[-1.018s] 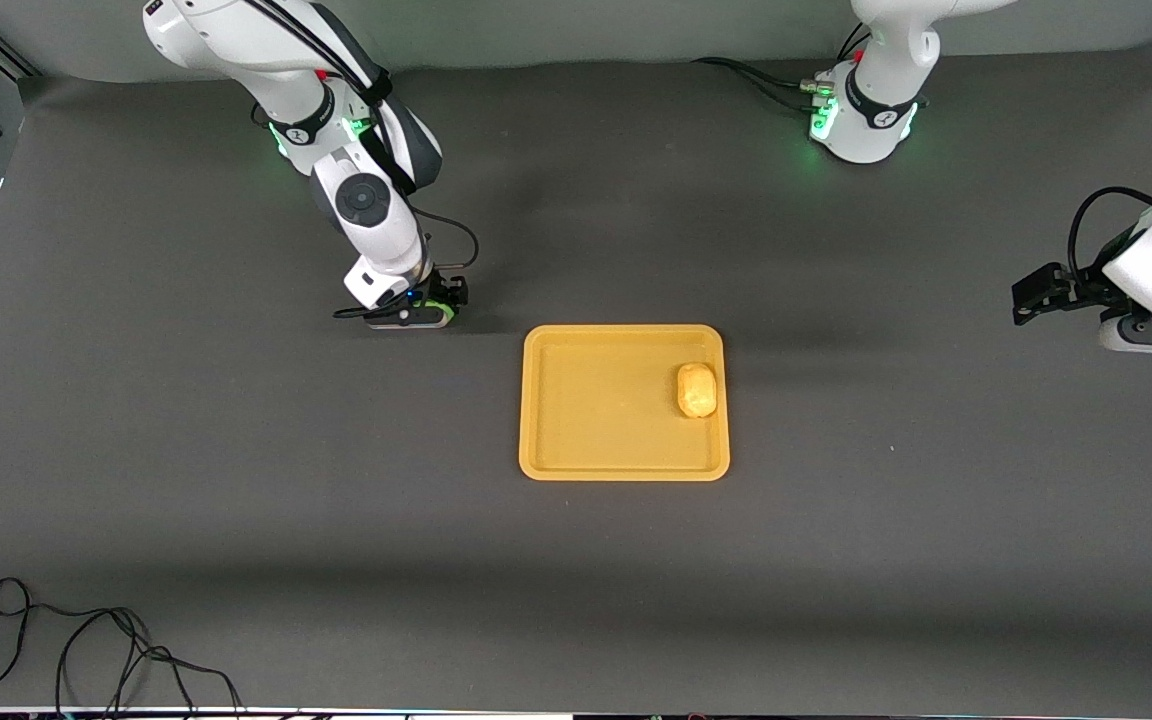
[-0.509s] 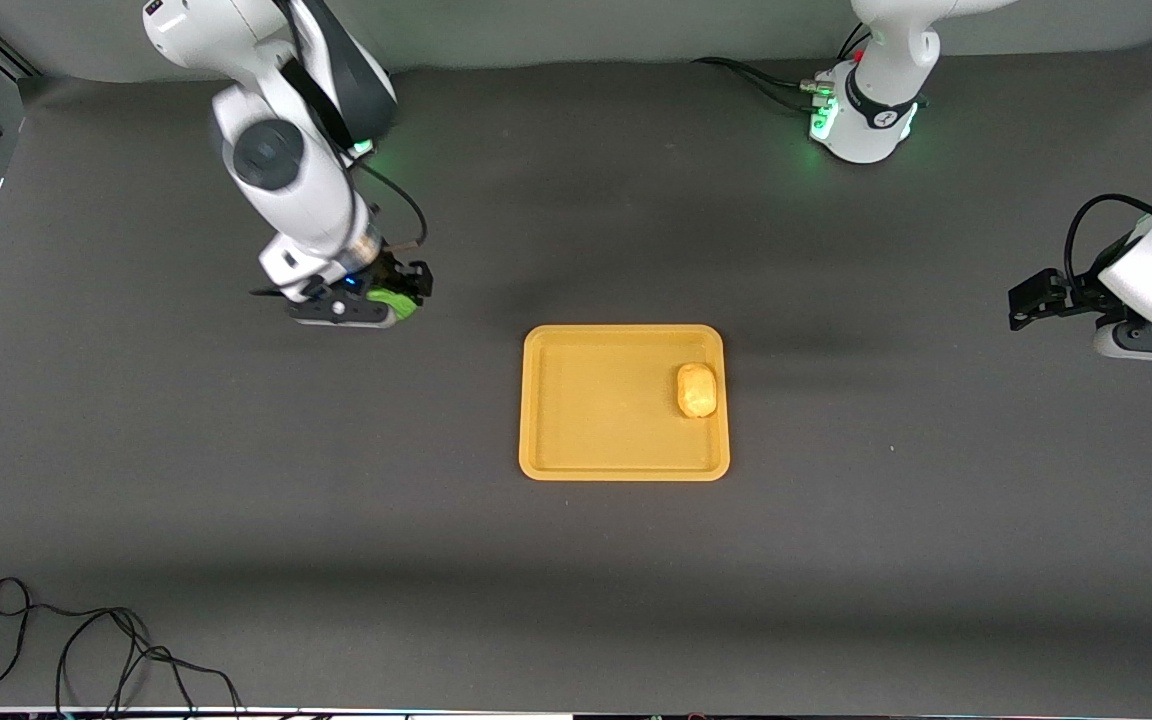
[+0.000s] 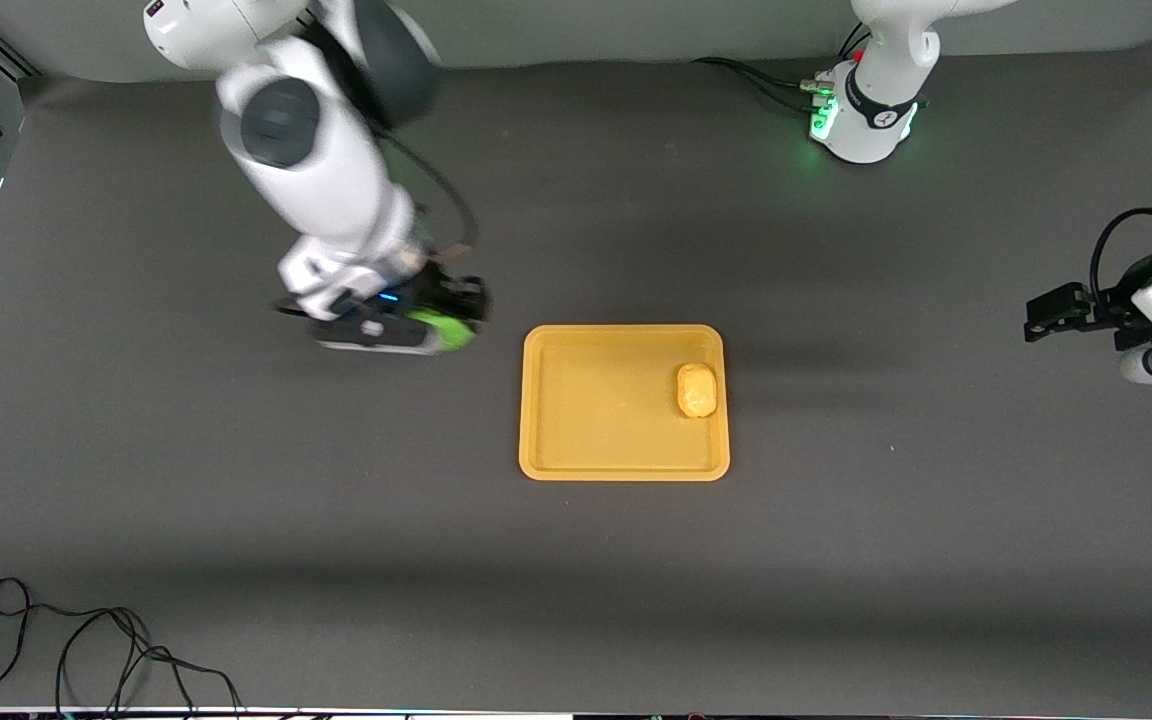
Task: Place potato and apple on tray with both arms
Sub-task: 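Carry the green apple with the right gripper onto the tray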
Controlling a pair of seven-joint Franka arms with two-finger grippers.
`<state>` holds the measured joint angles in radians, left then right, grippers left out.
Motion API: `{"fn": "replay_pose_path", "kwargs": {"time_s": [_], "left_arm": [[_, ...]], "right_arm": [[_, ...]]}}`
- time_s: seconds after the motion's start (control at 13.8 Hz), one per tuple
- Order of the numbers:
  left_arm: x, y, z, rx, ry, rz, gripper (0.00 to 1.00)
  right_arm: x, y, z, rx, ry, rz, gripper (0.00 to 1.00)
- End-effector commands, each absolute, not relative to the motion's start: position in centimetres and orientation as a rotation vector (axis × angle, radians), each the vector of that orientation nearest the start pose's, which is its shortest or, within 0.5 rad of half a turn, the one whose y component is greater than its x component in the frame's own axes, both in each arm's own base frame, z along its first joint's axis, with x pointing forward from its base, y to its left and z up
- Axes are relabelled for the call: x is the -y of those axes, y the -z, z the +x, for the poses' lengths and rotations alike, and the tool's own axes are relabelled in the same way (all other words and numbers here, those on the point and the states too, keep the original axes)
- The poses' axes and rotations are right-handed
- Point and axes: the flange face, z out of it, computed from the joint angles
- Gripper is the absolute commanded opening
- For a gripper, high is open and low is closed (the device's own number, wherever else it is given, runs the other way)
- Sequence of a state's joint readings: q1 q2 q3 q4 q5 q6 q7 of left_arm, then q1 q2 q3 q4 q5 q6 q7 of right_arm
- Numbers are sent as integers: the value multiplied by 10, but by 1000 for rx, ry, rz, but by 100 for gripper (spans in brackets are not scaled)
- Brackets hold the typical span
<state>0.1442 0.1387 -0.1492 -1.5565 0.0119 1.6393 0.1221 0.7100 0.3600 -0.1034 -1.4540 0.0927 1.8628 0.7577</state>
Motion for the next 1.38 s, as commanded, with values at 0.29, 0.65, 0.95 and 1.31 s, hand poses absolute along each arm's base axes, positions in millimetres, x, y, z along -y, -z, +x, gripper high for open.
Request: {"fn": "replay_pose_path", "kwargs": {"time_s": [0.29, 0.65, 0.95, 1.31], "left_arm": [[0, -558, 604, -222, -109, -3149, 100], [2, -594, 589, -214, -29, -3141, 100], [13, -626, 583, -253, 0, -3130, 100], [10, -656, 559, -222, -20, -3112, 100]], "right_arm": [[-543, -350, 556, -443, 22, -3066, 47], [-559, -230, 556, -419, 64, -3074, 47], [-563, -197, 550, -399, 70, -3085, 49], [-563, -237, 553, -403, 82, -3075, 100]]}}
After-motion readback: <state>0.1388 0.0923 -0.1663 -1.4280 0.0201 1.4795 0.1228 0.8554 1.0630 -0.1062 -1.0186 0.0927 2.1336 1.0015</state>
